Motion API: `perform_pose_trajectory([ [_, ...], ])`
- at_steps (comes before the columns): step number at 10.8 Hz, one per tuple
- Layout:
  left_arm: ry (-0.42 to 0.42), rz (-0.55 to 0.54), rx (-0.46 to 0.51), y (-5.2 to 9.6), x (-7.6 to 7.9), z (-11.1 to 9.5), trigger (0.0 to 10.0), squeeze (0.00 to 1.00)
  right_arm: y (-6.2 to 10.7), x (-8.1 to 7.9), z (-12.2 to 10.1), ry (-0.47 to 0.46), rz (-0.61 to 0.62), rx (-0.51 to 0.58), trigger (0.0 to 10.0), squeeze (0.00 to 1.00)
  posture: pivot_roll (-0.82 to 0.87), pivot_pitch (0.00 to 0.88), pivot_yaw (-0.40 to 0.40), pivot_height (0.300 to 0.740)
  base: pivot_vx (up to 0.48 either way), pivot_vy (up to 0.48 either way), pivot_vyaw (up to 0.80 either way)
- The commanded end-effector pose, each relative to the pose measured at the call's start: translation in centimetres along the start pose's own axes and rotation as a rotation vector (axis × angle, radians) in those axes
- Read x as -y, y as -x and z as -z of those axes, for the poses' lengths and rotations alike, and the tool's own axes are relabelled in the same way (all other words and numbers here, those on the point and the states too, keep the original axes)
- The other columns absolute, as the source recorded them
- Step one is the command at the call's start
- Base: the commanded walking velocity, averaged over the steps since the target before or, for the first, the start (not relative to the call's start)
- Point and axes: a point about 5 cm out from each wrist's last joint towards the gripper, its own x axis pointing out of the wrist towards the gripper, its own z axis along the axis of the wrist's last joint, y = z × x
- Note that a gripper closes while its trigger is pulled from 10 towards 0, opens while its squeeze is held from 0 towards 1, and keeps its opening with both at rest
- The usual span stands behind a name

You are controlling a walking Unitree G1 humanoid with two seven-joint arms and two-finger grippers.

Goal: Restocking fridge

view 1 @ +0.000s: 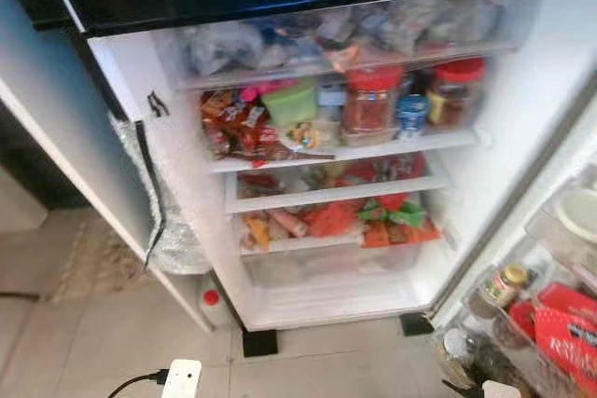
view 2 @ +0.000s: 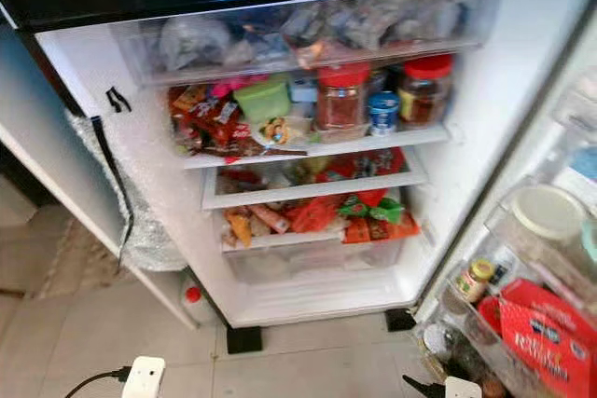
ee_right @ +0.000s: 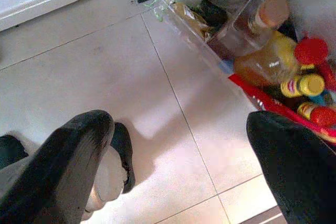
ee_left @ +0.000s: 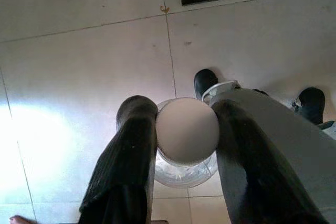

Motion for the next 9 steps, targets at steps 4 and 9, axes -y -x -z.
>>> perform_pose_trajectory([
  [4,-0.003,-0.013,-0.01,0.08,-0.5,0.29,10.0,0.0,0.07,-0.1,0.55,-0.005,-0.003,-0.021,10.0,0.0,-0.16,0.043,0.079,0.74,0.0,-0.277,0.0],
  [9,0.082,-0.014,0.098,0.16,-0.5,-0.53,10.0,0.0,0.07,-0.15,0.57,0.0,-0.01,-0.024,10.0,0.0,-0.15,0.048,0.08,0.74,0.0,-0.055,0.0],
])
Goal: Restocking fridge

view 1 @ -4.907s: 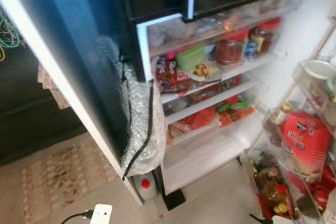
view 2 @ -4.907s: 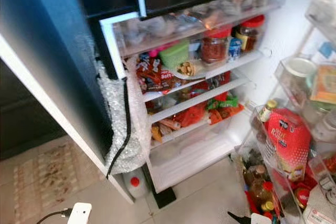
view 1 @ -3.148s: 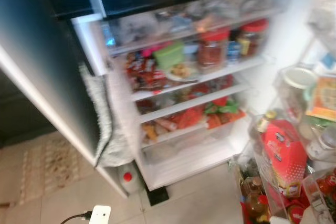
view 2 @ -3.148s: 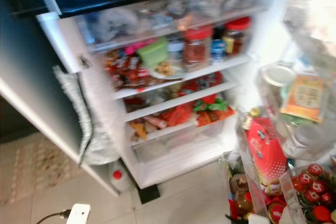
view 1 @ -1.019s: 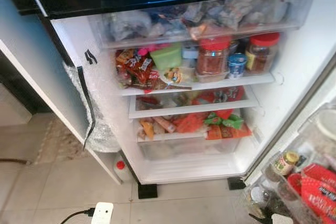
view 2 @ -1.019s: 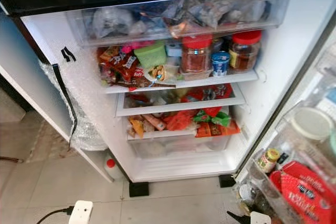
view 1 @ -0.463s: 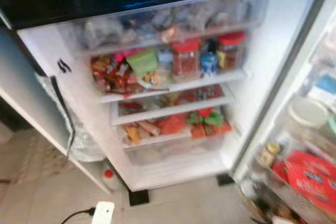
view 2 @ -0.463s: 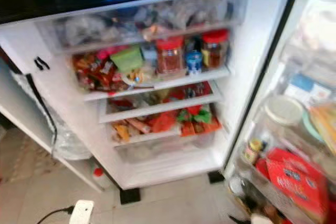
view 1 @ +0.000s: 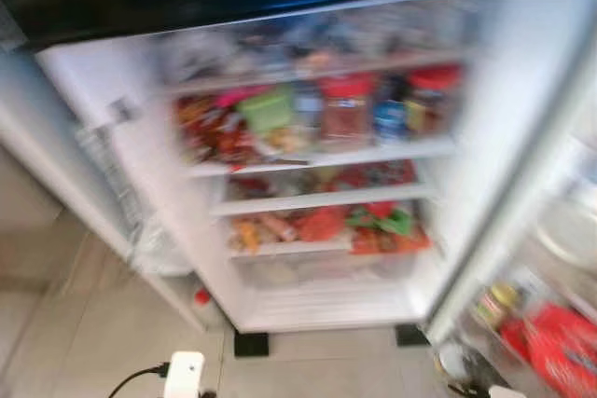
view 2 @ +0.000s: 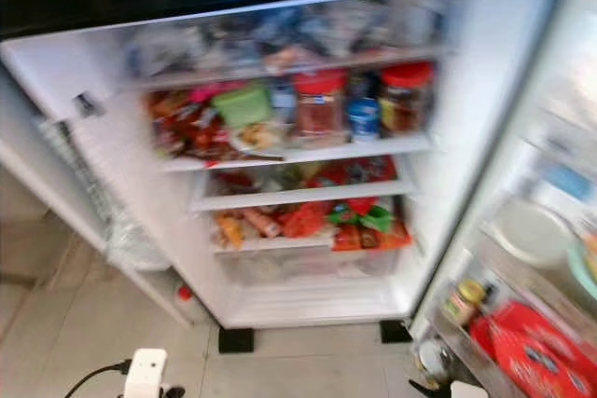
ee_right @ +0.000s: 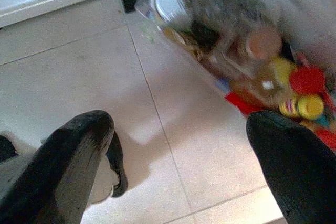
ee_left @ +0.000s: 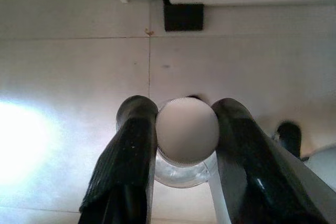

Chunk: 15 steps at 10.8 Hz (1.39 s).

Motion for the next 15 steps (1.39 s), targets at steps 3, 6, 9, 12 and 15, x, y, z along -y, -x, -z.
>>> perform_pose_trajectory([
  [3,-0.007,0.013,0.503,0.0,-0.5,-11.0,10.0,0.0,0.0,-0.6,0.5,0.002,-0.024,-0.018,10.0,0.0,-0.14,0.042,0.082,0.74,0.0,0.0,0.0],
  [6,-0.091,0.068,0.72,1.3,0.7,-13.5,10.0,0.0,0.1,-0.4,0.7,0.011,-0.028,-0.024,10.0,0.0,-0.13,0.051,0.083,0.74,0.0,0.0,0.0],
  [9,-0.009,0.194,0.722,1.8,2.2,-12.2,10.0,0.0,0.1,-0.5,1.0,0.007,-0.026,-0.034,10.0,0.0,-0.12,0.061,0.092,0.74,0.0,0.0,0.0],
  [12,-0.02,0.225,0.713,1.7,2.5,-13.1,10.0,0.0,0.2,-0.6,1.3,-0.011,-0.028,-0.046,10.0,0.0,-0.13,0.05,0.107,0.74,0.081,0.0,-0.25],
  [15,-0.034,0.23,0.703,1.7,2.1,-13.4,10.0,0.0,0.2,-0.7,1.3,-0.002,-0.033,-0.036,10.0,0.0,-0.14,0.032,0.116,0.74,0.356,0.0,-0.38],
])
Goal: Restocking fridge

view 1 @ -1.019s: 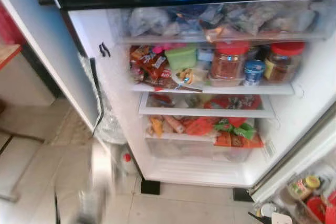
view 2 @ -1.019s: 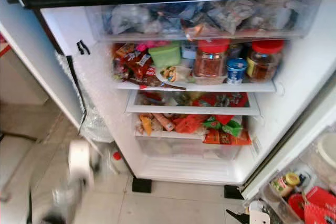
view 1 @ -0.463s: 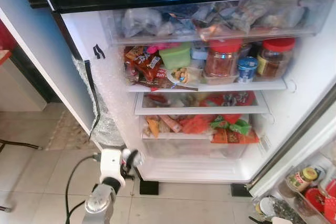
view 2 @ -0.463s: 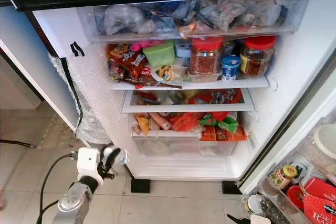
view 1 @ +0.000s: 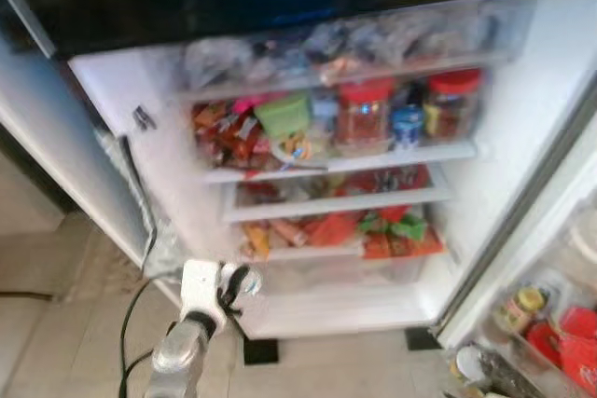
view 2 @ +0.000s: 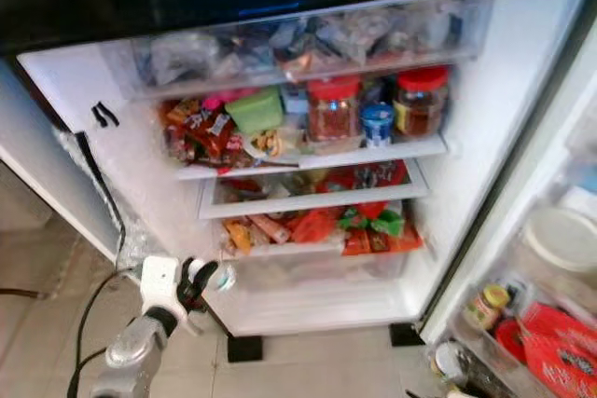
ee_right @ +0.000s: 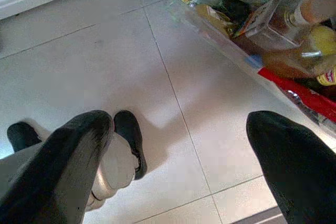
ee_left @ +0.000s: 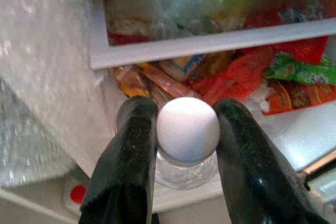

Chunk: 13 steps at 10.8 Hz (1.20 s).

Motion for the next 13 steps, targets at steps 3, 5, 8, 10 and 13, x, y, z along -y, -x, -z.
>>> perform_pose_trajectory([
  [3,-0.01,-0.03,-0.006,0.3,-1.3,-0.2,10.0,0.0,-0.1,-0.8,-0.3,-0.003,-0.023,0.017,10.0,0.0,-0.13,0.026,0.117,0.74,0.377,0.0,0.0],
  [5,-0.012,-0.028,-0.006,0.2,-1.3,-0.3,10.0,0.0,-0.1,-0.9,-0.3,-0.008,-0.026,0.019,10.0,0.0,-0.14,0.033,0.118,0.74,0.341,0.0,0.0],
  [8,-0.015,-0.054,-0.011,0.6,-1.5,0.1,10.0,0.0,-0.1,-1.0,-0.5,-0.016,-0.028,0.024,10.0,0.0,-0.13,0.054,0.116,0.74,0.0,0.0,0.0],
  [10,-0.01,-0.068,-0.004,0.6,-1.7,0.0,10.0,0.0,-0.2,-1.1,-0.6,-0.031,-0.036,0.029,10.0,0.0,-0.12,0.055,0.118,0.74,0.0,0.0,0.0],
  [13,-0.023,-0.053,0.036,0.2,-1.6,-1.0,10.0,0.0,-0.2,-1.2,-0.6,-0.036,-0.039,0.023,10.0,0.0,-0.12,0.055,0.119,0.74,0.0,0.0,0.0],
])
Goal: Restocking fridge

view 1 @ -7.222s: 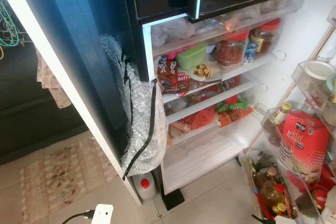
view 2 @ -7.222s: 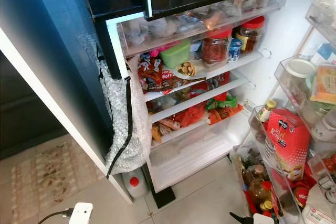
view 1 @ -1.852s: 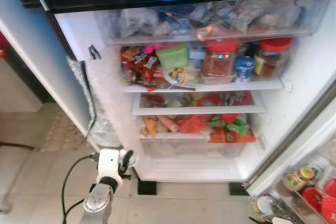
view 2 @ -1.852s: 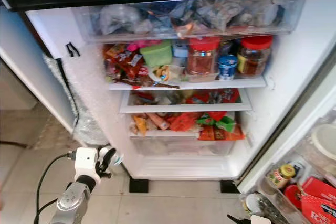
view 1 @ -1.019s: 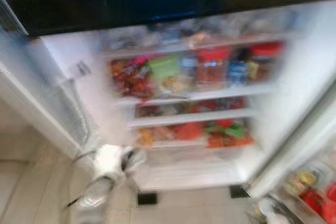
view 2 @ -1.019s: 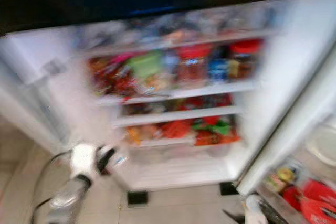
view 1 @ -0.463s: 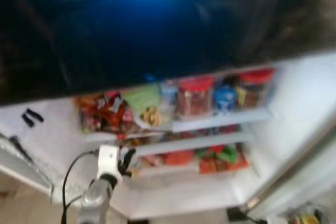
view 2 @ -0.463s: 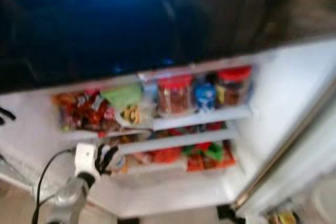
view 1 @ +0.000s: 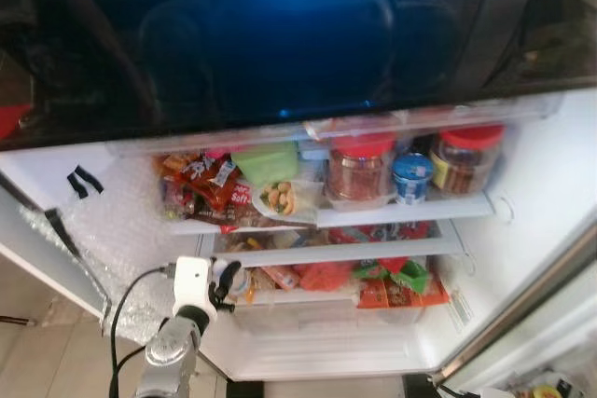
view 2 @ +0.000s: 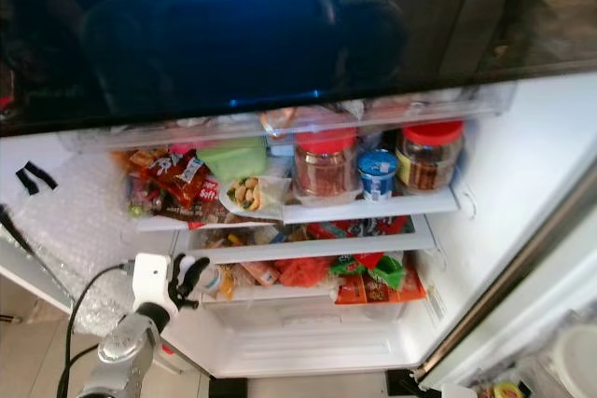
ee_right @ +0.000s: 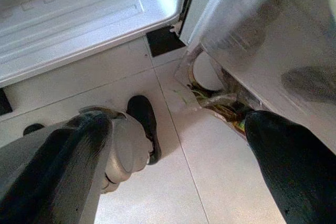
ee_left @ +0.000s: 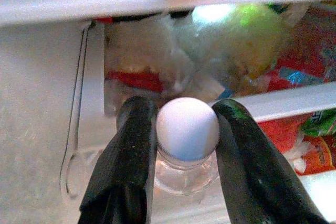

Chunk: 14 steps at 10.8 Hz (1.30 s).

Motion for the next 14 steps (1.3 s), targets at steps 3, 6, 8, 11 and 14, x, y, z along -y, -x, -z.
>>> perform_pose_trajectory([
  [3,0.019,0.009,0.088,-0.2,-0.3,-2.0,10.0,0.0,0.0,-0.2,0.2,-0.023,-0.005,-0.005,10.0,0.0,-0.13,0.055,0.12,0.74,0.0,0.0,0.0],
  [6,-0.002,0.025,0.127,-0.6,-0.1,-3.2,10.0,0.0,0.0,-0.4,0.1,-0.023,-0.021,0.0,10.0,0.0,-0.13,0.052,0.124,0.74,0.0,0.0,0.0],
  [8,-0.001,0.016,0.121,-0.5,-0.2,-3.2,10.0,0.0,0.0,-0.5,0.0,-0.044,-0.037,0.017,10.0,0.0,-0.13,0.054,0.124,0.706,0.0,0.0,0.0],
  [11,-0.089,0.041,0.138,-0.7,-0.2,-3.7,10.0,0.0,0.0,-0.6,-0.1,-0.037,-0.048,0.022,10.0,0.0,-0.12,0.054,0.123,0.648,0.0,0.0,0.0],
  [14,-0.271,0.099,0.167,-0.9,0.1,-4.8,10.0,0.0,0.0,-0.6,0.0,-0.048,-0.047,0.023,10.0,0.0,-0.13,0.056,0.126,0.648,0.0,0.0,0.0],
])
